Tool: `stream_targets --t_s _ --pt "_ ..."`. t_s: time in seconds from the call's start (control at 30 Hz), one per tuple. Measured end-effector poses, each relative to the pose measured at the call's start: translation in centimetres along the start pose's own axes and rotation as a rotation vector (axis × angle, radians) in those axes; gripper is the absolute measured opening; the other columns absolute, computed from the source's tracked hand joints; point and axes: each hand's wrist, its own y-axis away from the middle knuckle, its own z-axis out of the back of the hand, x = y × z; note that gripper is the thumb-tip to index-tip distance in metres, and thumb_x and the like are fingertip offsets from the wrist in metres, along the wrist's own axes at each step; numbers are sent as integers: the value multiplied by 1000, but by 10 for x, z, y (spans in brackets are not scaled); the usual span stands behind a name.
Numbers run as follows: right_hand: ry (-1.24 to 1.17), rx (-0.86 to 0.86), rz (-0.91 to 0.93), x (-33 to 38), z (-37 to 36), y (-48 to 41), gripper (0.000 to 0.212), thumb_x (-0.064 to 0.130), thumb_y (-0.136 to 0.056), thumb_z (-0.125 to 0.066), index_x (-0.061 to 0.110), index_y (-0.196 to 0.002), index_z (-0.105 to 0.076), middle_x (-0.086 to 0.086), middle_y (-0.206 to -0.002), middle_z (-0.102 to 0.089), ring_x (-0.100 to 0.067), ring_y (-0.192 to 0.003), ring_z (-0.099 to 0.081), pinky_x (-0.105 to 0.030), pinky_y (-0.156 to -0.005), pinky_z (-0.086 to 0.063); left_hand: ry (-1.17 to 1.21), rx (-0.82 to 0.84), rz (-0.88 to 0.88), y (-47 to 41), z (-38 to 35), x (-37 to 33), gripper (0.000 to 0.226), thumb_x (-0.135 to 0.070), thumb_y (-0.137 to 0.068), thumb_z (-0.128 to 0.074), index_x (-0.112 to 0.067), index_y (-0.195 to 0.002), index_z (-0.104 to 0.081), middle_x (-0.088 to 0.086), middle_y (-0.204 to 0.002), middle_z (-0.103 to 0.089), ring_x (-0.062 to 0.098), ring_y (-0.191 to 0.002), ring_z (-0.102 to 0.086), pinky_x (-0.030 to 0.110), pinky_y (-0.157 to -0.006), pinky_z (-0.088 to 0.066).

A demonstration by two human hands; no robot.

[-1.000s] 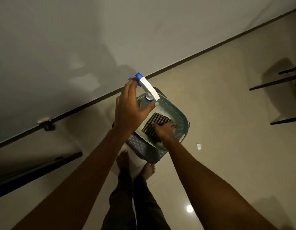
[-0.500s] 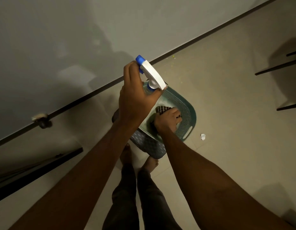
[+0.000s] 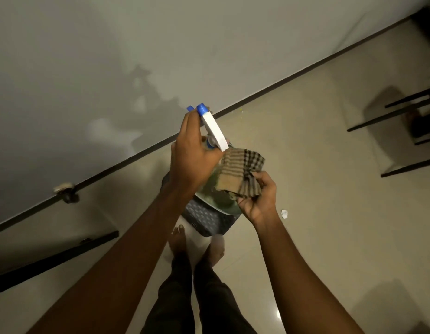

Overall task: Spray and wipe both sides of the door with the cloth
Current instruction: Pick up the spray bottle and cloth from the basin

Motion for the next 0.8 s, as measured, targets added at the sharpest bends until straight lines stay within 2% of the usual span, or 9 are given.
stream_targets --t_s 0.1,0.17,0.23,0.3,0.37,0.47,0.53,0.63,0.8 --pt "-127 152 39 7 1 34 72 26 -60 -87 5 -125 -64 -16 -125 -63 -31 -107 -66 -43 -84 -60 -1 4 -60 1 26 -34 70 -22 -75 -86 -13 -136 -52 2 -127 -59 19 -103 -67 30 -82 -59" --pt "-185 246 57 12 -5 54 87 36 -57 -95 9 -133 -61 -16 -133 -61 -33 -116 -63 -48 -92 -57 -12 7 -100 5 43 -55 71 -24 -74 -87 -15 -135 -53 3 -126 -60 20 -100 -68 32 -82 -60" --pt "-196 321 71 17 -18 75 102 37 -55 -97 11 -144 -53 -16 -147 -52 -35 -134 -52 -55 -111 -43 -29 7 -125 10 58 -73 71 -27 -73 -88 -18 -135 -53 1 -126 -60 21 -96 -68 35 -80 -61" --pt "-160 355 104 22 -31 92 108 25 -56 -97 11 -150 -46 -15 -154 -45 -35 -145 -39 -58 -121 -25 -62 5 -152 16 72 -89 71 -31 -74 -87 -19 -135 -52 0 -124 -60 20 -89 -68 36 -78 -61" --pt "-118 352 116 27 -45 107 93 14 -58 -93 9 -141 -54 -15 -146 -52 -32 -141 -44 -54 -122 -27 -83 1 -176 22 84 -100 72 -34 -75 -86 -17 -136 -52 2 -123 -60 19 -86 -68 34 -77 -61" --pt "-61 322 103 29 -68 129 44 19 -79 -67 9 -122 -71 -14 -133 -61 -31 -125 -57 -47 -110 -45 -65 5 -179 32 102 -109 72 -35 -75 -85 -15 -136 -52 4 -122 -62 19 -88 -67 19 -75 -58" --pt "-54 274 111 28 -80 142 42 24 -84 -52 9 -116 -74 -15 -129 -65 -31 -116 -62 -46 -100 -52 -59 0 -189 37 114 -112 71 -35 -75 -85 -14 -134 -52 5 -120 -63 17 -84 -67 12 -72 -54" --pt "-60 233 141 21 -97 155 50 21 -87 -50 7 -133 -61 -17 -141 -60 -34 -129 -56 -48 -105 -47 -65 -4 -204 44 131 -116 70 -37 -75 -84 -13 -133 -53 5 -118 -64 15 -78 -66 11 -69 -53" --pt "-42 234 164 7 -116 174 45 9 -89 -52 -2 -132 -60 -23 -139 -60 -38 -130 -57 -53 -108 -48 -93 9 -264 56 164 -124 72 -48 -74 -79 -17 -133 -52 5 -115 -65 16 -78 -68 25 -71 -59"
